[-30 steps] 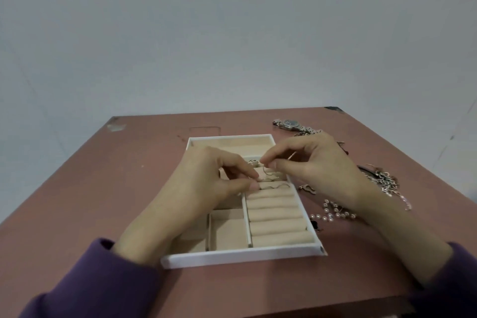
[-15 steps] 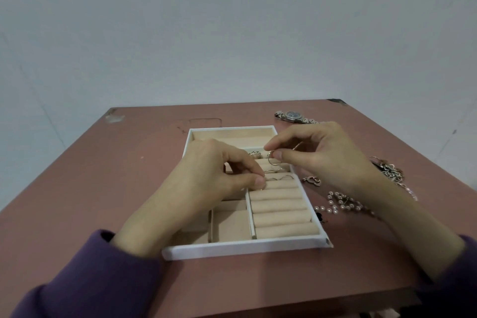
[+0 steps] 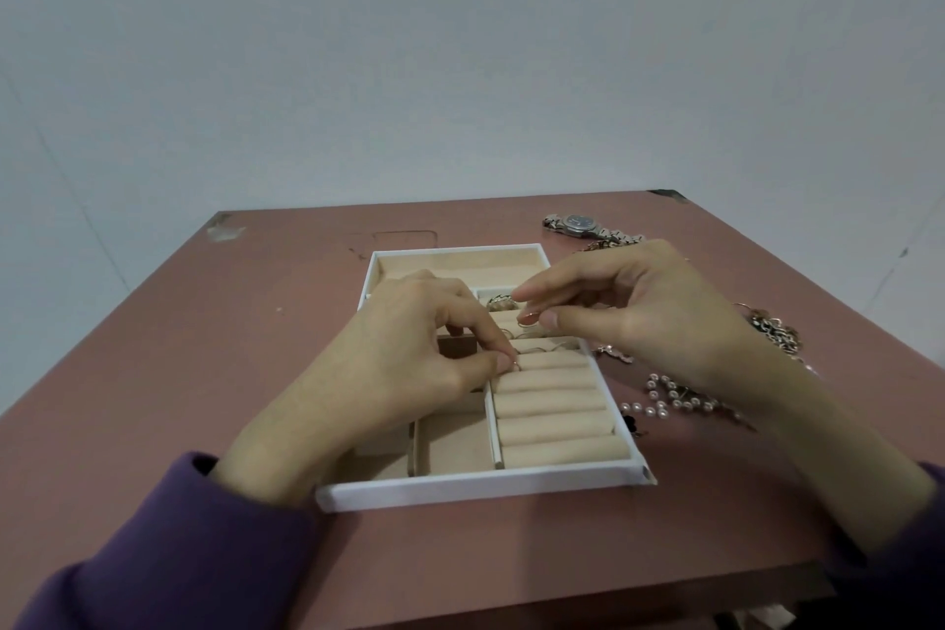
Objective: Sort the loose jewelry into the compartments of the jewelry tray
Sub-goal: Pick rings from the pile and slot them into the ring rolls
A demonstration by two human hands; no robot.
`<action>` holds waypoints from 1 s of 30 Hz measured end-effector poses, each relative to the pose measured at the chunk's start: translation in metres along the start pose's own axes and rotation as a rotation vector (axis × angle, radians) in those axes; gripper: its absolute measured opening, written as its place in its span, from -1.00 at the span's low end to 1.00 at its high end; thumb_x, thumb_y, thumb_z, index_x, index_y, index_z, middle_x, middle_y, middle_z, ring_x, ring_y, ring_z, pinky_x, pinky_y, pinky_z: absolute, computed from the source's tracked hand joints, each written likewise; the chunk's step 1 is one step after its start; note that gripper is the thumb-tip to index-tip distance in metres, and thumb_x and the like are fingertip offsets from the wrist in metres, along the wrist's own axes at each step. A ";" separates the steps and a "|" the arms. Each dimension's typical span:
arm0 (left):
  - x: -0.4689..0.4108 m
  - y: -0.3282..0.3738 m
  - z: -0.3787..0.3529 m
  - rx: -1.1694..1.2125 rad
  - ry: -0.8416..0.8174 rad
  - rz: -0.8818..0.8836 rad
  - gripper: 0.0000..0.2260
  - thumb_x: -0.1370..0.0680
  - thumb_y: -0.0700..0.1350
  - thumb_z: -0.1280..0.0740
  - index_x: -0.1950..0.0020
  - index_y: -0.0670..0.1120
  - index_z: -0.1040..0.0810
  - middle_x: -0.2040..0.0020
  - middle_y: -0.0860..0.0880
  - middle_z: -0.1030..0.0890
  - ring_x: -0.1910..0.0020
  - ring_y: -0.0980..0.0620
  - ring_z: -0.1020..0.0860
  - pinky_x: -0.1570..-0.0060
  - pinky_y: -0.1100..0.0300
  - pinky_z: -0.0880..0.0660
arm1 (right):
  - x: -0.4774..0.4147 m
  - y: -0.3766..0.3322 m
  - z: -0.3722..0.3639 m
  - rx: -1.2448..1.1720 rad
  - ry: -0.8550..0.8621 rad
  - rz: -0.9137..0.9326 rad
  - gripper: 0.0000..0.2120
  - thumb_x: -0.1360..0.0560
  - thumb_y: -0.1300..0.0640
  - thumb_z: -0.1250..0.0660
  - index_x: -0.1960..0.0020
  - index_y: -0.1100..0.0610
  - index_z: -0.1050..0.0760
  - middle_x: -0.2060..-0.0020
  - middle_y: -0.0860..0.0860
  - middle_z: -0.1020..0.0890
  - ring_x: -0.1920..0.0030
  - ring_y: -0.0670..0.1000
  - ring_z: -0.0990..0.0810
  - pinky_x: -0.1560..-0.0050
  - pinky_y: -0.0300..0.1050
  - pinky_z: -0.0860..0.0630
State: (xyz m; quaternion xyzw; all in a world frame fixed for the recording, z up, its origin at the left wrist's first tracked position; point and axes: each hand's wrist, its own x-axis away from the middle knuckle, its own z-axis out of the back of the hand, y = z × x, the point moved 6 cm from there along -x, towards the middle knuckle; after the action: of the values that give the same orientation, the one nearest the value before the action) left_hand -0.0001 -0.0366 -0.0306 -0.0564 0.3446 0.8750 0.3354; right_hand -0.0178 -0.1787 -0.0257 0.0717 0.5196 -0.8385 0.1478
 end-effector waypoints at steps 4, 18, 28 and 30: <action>-0.001 -0.003 -0.001 0.003 0.002 0.017 -0.88 -0.34 -0.08 -0.49 0.32 0.14 -0.63 0.23 0.11 -0.60 0.18 0.19 -0.40 0.18 0.37 -0.28 | 0.002 -0.001 0.001 -0.007 0.013 -0.002 -0.74 -0.39 0.39 -0.40 0.07 0.07 -0.65 0.24 0.04 -0.71 0.12 0.00 -0.67 0.04 -0.22 -0.57; 0.001 -0.010 0.015 0.105 0.192 0.093 -0.83 -0.45 -0.16 -0.36 0.21 0.11 -0.65 0.27 0.06 -0.63 0.33 0.21 -0.45 0.36 0.46 -0.31 | 0.006 0.003 -0.006 0.080 -0.092 -0.049 -0.70 -0.38 0.34 -0.42 0.04 -0.02 -0.65 0.26 0.00 -0.71 0.09 0.18 -0.64 -0.08 0.05 -0.54; 0.001 -0.009 0.015 0.099 0.193 0.111 -0.83 -0.45 -0.16 -0.36 0.22 0.12 -0.65 0.31 0.05 -0.57 0.43 0.25 -0.41 0.39 0.45 -0.30 | 0.005 0.003 -0.005 0.100 -0.095 -0.008 -0.75 -0.39 0.29 -0.43 0.06 -0.03 -0.65 0.28 0.00 -0.69 0.13 0.28 -0.57 0.18 -0.12 -0.47; 0.001 -0.010 0.015 0.095 0.194 0.110 -0.82 -0.45 -0.15 -0.36 0.23 0.13 -0.65 0.31 0.05 -0.58 0.43 0.25 -0.41 0.39 0.44 -0.30 | 0.004 0.003 -0.006 0.113 -0.101 0.000 -0.74 -0.38 0.29 -0.44 0.06 -0.04 -0.65 0.29 -0.01 -0.69 0.17 0.26 -0.55 0.21 -0.15 -0.45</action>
State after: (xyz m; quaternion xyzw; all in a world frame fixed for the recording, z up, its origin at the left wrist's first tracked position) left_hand 0.0076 -0.0213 -0.0250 -0.1060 0.4191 0.8652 0.2541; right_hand -0.0213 -0.1755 -0.0318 0.0375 0.4634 -0.8690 0.1694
